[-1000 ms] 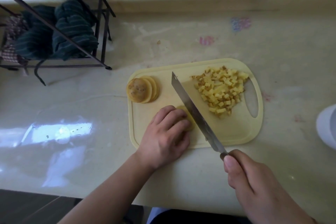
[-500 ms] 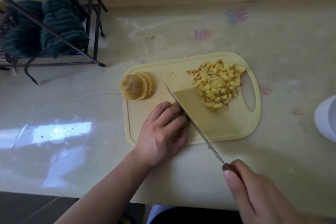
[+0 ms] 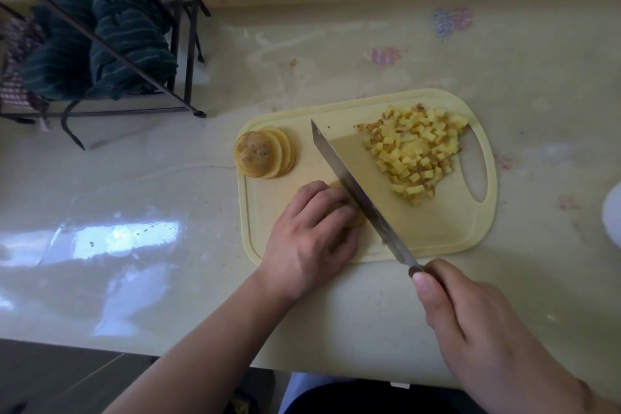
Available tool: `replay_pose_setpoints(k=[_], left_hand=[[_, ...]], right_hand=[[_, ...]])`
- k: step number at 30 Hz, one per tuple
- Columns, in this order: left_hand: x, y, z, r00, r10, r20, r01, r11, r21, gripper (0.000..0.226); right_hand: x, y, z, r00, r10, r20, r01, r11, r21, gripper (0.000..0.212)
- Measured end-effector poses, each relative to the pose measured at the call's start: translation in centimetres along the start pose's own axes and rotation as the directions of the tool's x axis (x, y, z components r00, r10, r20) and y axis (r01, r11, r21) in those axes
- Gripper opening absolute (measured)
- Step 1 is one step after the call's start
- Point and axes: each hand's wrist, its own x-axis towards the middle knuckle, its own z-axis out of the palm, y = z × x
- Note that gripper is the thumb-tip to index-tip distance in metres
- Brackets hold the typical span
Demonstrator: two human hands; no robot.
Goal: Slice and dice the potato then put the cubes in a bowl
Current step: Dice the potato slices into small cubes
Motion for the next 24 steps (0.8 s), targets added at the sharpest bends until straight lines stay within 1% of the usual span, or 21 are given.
replay_pose_setpoints(k=[4, 10, 11, 14, 15, 17, 21, 24], left_hand=[[-0.2, -0.2, -0.2, 1.000, 0.011, -0.008, -0.011, 1.000, 0.005, 0.011], [-0.3, -0.4, -0.2, 1.000, 0.014, 0.008, -0.014, 1.000, -0.015, 0.012], [-0.3, -0.4, -0.2, 1.000, 0.014, 0.006, -0.014, 1.000, -0.015, 0.012], [-0.3, -0.4, -0.1, 1.000, 0.014, -0.004, -0.015, 1.000, -0.013, 0.011], [-0.3, -0.4, -0.1, 1.000, 0.012, -0.006, -0.012, 1.000, -0.014, 0.012], [-0.3, -0.3, -0.2, 1.000, 0.004, -0.004, -0.004, 1.000, -0.020, 0.012], [-0.2, -0.3, -0.2, 1.000, 0.007, -0.006, -0.007, 1.000, -0.018, 0.011], [-0.5, -0.4, -0.3, 1.000, 0.027, -0.007, -0.026, 1.000, 0.013, 0.009]], right_hand=[[-0.6, -0.2, -0.5, 1.000, 0.014, 0.022, -0.015, 1.000, 0.019, 0.045], [-1.5, 0.0, -0.6, 0.999, 0.016, 0.049, -0.015, 1.000, -0.024, 0.036], [-1.7, 0.0, -0.6, 0.998, 0.029, 0.052, -0.027, 0.999, -0.036, 0.037], [-2.4, 0.1, -0.7, 0.997, 0.065, 0.040, -0.062, 0.995, -0.075, 0.057], [-2.4, 0.1, -0.5, 0.997, 0.064, 0.033, -0.061, 0.995, -0.078, 0.058], [-1.7, 0.1, -0.1, 0.997, 0.058, 0.047, -0.054, 0.996, -0.072, 0.052], [0.4, 0.0, 0.4, 0.999, -0.011, 0.046, 0.014, 0.998, -0.059, 0.044], [0.5, 0.2, -0.1, 1.000, -0.004, 0.018, 0.005, 0.999, -0.034, 0.045]])
